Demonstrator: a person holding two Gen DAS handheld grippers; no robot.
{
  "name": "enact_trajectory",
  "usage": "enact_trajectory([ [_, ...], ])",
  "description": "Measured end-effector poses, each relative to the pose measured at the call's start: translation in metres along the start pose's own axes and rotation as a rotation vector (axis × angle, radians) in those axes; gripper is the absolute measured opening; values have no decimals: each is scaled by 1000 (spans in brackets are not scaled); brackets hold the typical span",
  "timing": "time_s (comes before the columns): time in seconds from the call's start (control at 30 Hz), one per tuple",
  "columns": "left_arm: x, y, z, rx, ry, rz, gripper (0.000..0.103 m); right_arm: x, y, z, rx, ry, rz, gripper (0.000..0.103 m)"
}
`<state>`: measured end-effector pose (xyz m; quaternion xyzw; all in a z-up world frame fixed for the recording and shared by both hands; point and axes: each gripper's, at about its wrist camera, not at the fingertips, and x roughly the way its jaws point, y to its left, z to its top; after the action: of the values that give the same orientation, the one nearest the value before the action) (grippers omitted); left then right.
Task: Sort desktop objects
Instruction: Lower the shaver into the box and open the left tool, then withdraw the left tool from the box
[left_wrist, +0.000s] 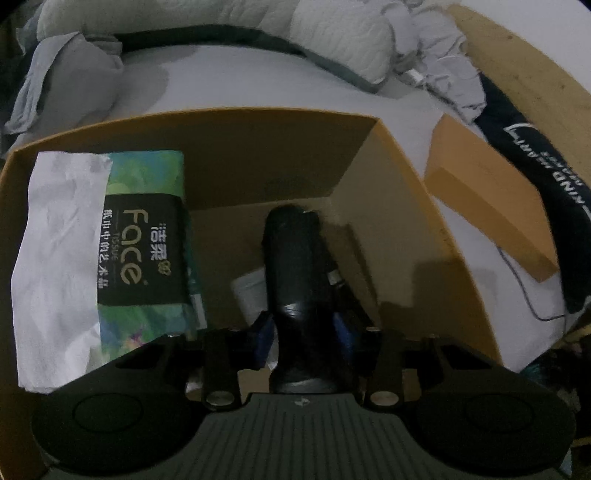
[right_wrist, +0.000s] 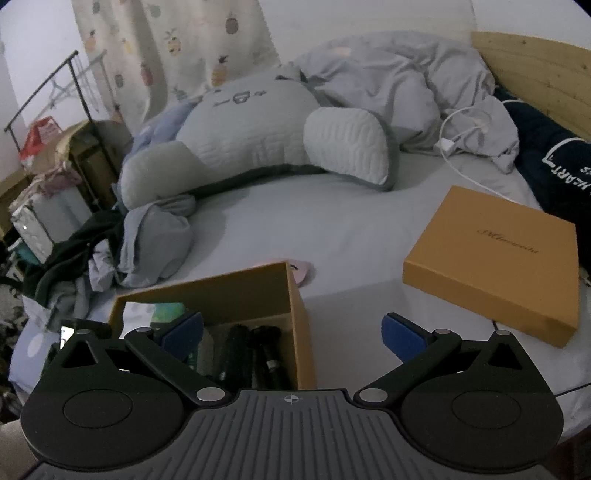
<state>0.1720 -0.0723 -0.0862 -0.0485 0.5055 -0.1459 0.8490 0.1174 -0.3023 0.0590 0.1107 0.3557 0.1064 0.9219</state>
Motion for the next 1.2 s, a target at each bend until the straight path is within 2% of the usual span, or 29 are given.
enact_trajectory([
  [0.13,2,1,1,8,4,23,42,-2,2,0,-5,-2,-4,103],
  [0.3,-22,8,-3,-10,-36,13,48,-4,4,2,-8,-5,-5,103],
  [0.43,-49,13,-6,-9,-88,2,59,-6,8,4,-17,-10,2,103],
  [0.57,-82,18,-9,13,-154,23,77,-7,14,5,-24,-14,12,103],
  [0.7,-114,20,-8,13,-219,25,84,-8,22,6,-34,-15,20,103],
  [0.83,-139,19,-1,10,-290,22,103,-10,30,5,-53,-12,22,103],
  [1.03,-171,19,2,12,-375,34,103,-15,43,1,-71,-8,22,103],
  [1.2,-198,25,-12,30,-461,45,103,-26,55,-2,-94,-18,22,103],
])
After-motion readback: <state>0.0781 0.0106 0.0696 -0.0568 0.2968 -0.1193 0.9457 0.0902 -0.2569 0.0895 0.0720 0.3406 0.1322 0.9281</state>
